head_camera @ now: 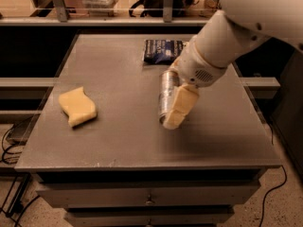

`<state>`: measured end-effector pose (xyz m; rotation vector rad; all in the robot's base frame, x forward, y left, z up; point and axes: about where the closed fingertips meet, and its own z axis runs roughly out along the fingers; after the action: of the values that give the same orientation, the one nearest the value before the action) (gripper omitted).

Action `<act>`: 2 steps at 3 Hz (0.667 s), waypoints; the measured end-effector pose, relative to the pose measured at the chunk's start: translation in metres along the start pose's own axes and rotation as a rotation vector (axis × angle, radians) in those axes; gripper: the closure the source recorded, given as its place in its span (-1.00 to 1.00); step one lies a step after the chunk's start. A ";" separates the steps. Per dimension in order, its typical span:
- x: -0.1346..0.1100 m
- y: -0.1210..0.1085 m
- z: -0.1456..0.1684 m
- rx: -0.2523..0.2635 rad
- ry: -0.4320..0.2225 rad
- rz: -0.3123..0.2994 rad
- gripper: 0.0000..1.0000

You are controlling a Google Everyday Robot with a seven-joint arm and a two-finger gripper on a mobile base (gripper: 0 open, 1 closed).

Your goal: Move redbull can near sponge

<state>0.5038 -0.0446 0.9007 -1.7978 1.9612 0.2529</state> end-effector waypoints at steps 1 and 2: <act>-0.049 0.006 0.030 -0.057 -0.127 -0.055 1.00; -0.086 0.009 0.058 -0.106 -0.235 -0.048 1.00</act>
Offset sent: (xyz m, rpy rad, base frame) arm 0.0155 0.1550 -0.0248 0.3645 0.0890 0.1645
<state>0.5102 0.0583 0.8866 -1.7878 1.7684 0.5361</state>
